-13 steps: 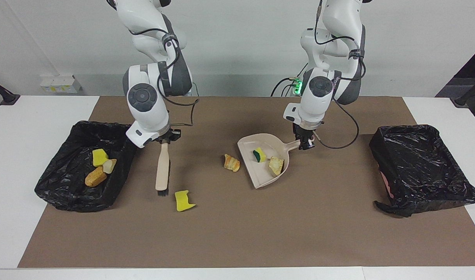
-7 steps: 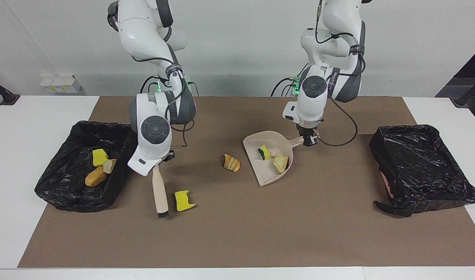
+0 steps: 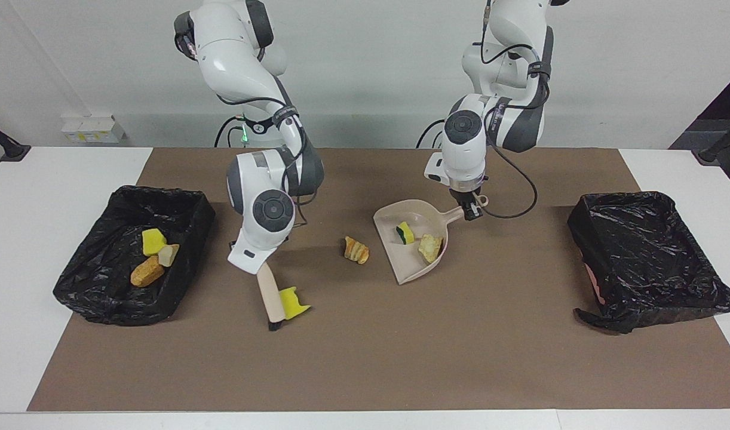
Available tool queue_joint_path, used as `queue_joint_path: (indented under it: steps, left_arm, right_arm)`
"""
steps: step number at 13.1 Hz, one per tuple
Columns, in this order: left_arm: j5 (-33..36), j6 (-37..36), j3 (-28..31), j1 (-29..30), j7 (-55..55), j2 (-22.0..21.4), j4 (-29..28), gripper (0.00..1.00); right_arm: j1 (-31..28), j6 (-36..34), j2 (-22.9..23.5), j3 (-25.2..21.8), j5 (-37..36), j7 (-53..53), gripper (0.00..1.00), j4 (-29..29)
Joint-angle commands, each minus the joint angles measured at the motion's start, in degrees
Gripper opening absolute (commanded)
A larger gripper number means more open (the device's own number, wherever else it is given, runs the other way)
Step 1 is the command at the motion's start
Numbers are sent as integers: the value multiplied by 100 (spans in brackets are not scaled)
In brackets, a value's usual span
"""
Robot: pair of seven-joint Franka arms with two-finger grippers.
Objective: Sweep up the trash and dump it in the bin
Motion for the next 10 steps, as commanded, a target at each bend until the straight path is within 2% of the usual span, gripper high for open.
queue_joint_path:
  steps: [1, 3, 6, 10]
  left_arm:
    - [104, 93, 38, -23, -113, 9, 16, 0]
    - [96, 339, 38, 3, -104, -8, -89, 0]
    - [95, 340, 38, 3, -104, -8, -116, 0]
    - [95, 392, 38, 12, -87, -61, -212, 0]
  right_arm:
    - [165, -44, -245, 65, 450, 273, 0, -383]
    - [349, -44, -394, 65, 792, 369, 0, -629]
    - [727, 191, -623, 65, 1398, 843, 0, -981]
    - [1246, 1218, -1009, 65, 2355, 1502, 0, -1823]
